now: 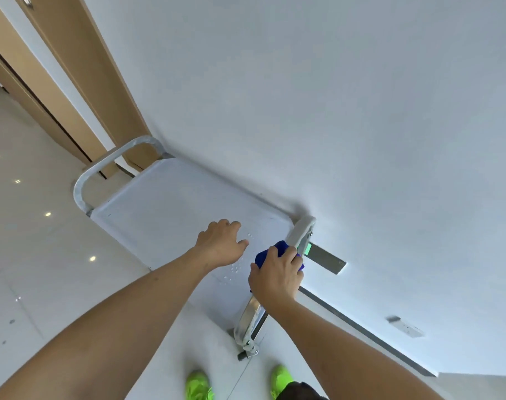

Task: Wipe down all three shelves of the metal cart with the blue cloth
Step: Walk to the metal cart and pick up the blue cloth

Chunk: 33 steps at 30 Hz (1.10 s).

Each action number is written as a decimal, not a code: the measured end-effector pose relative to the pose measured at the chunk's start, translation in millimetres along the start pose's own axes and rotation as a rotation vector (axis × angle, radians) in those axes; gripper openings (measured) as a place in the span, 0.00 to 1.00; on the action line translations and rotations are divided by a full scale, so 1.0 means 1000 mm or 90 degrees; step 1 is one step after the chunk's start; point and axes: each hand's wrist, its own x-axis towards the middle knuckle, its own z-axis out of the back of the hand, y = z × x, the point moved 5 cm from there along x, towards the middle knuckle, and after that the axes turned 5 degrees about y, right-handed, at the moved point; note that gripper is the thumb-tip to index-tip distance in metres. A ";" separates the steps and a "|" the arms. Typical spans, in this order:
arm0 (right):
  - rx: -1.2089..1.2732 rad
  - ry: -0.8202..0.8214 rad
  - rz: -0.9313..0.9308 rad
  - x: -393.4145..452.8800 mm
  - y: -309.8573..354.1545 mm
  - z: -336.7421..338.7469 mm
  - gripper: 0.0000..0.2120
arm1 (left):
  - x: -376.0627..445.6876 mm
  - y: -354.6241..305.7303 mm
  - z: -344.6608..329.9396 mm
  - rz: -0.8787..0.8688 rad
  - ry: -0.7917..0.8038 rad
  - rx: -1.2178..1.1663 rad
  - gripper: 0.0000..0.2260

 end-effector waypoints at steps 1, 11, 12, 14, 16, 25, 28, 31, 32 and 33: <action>-0.002 -0.016 -0.007 0.000 0.002 -0.004 0.21 | 0.003 0.000 -0.003 -0.008 0.002 -0.001 0.27; -0.145 -0.048 -0.130 0.013 0.021 -0.043 0.45 | 0.066 0.013 -0.018 -0.208 0.058 0.071 0.24; -0.152 -0.044 -0.145 0.015 0.021 -0.043 0.44 | 0.071 0.013 -0.017 -0.232 0.062 0.076 0.24; -0.124 -0.044 -0.177 0.016 0.021 -0.041 0.40 | 0.078 0.016 -0.017 -0.271 0.074 0.085 0.23; -0.071 -0.047 -0.200 0.015 0.022 -0.038 0.36 | 0.080 0.021 -0.019 -0.302 0.088 0.097 0.23; 0.108 -0.124 -0.248 -0.005 0.031 -0.029 0.22 | 0.086 0.049 -0.007 -0.361 0.127 0.110 0.22; 0.107 -0.147 -0.224 -0.016 0.038 -0.030 0.16 | 0.084 0.053 -0.003 -0.350 0.119 0.093 0.22; 0.127 -0.183 -0.188 -0.028 0.044 -0.031 0.14 | 0.076 0.056 0.002 -0.344 0.111 0.070 0.24; 0.138 -0.200 -0.174 -0.032 0.046 -0.031 0.13 | 0.073 0.059 0.004 -0.340 0.106 0.060 0.24; 0.151 -0.216 -0.160 -0.036 0.048 -0.031 0.13 | 0.069 0.062 0.006 -0.335 0.102 0.053 0.24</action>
